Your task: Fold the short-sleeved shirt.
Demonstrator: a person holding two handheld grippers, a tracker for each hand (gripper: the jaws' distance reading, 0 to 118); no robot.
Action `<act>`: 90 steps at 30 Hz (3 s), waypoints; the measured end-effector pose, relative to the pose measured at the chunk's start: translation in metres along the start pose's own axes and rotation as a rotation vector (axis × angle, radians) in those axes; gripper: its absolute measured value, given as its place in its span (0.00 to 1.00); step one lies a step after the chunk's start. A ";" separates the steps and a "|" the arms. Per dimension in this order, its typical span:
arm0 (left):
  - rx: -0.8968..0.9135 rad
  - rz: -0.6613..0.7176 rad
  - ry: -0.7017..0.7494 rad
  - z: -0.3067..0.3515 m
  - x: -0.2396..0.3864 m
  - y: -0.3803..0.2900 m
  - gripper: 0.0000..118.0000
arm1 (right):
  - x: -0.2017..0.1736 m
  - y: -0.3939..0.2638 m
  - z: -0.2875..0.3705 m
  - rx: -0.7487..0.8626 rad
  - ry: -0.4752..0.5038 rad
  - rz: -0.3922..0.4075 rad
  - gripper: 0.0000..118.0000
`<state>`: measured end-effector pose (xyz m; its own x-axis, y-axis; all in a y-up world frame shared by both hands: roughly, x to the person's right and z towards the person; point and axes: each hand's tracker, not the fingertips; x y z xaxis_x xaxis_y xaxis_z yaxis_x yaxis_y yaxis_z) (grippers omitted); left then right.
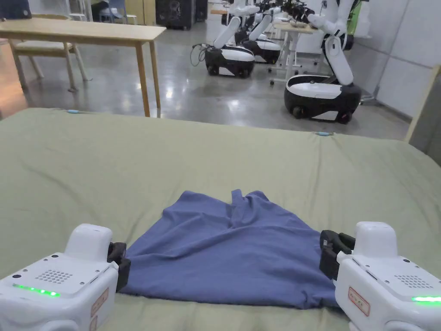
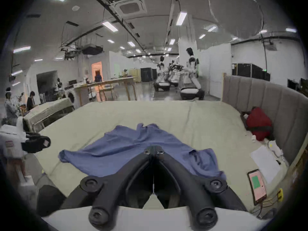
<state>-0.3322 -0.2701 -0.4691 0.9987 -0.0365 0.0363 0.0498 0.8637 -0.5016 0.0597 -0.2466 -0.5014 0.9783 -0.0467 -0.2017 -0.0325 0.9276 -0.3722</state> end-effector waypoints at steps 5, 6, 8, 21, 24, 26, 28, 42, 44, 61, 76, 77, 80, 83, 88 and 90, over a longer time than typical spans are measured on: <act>-0.050 0.093 0.067 0.006 -0.037 -0.016 0.00 | -0.007 -0.001 -0.004 -0.005 0.005 0.004 0.00; -0.073 0.101 0.082 0.003 -0.047 -0.023 0.00 | -0.006 0.002 -0.008 -0.011 0.011 -0.008 0.00; -0.111 0.128 0.102 -0.001 -0.063 -0.035 0.00 | -0.011 -0.004 -0.011 -0.015 0.009 -0.007 0.00; -0.236 0.186 0.099 -0.079 -0.107 -0.047 0.96 | -0.037 -0.016 -0.063 -0.146 0.049 0.051 0.00; -0.274 0.177 0.090 -0.111 -0.116 -0.051 0.93 | -0.034 -0.015 -0.074 -0.169 0.045 0.059 0.00; -0.284 0.186 0.064 -0.124 -0.124 -0.051 0.72 | -0.030 -0.013 -0.080 -0.180 0.037 0.060 0.00; -0.294 0.205 0.028 -0.135 -0.125 -0.053 0.25 | -0.024 -0.012 -0.090 -0.197 0.030 0.047 0.00; -0.234 0.120 -0.011 -0.086 -0.094 0.009 0.01 | 0.077 0.030 -0.320 -0.404 -0.011 0.198 1.00; -0.234 0.106 -0.003 -0.090 -0.092 0.004 0.01 | 0.086 0.029 -0.359 -0.492 -0.010 0.231 1.00; -0.224 0.112 0.006 -0.109 -0.084 -0.001 0.01 | 0.066 0.030 -0.314 -0.440 0.091 0.071 0.05; 0.115 0.057 0.022 -0.056 -0.080 0.197 0.00 | 0.073 0.241 -0.109 0.055 0.103 0.087 0.05; 0.145 0.050 0.027 -0.053 -0.081 0.213 0.00 | 0.077 0.256 -0.104 0.070 0.081 0.085 0.05; 0.190 0.066 0.027 -0.063 -0.093 0.268 0.00 | 0.086 0.303 -0.089 0.152 0.049 0.080 0.05; 0.218 0.019 0.065 -0.079 -0.098 0.322 0.00 | 0.092 0.346 -0.080 0.237 0.023 0.080 0.05; 0.360 0.000 0.129 -0.064 -0.099 0.389 0.00 | 0.095 0.398 -0.071 0.347 -0.017 0.080 0.05; 0.385 -0.036 0.163 -0.056 -0.102 0.411 0.00 | 0.097 0.413 -0.071 0.389 -0.023 0.070 0.05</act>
<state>-0.4128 0.0602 -0.7268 0.9870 -0.1223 -0.1046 0.1070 0.9842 -0.1413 0.1261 0.1059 -0.7392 0.9809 0.0261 -0.1927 -0.0239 0.9996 0.0138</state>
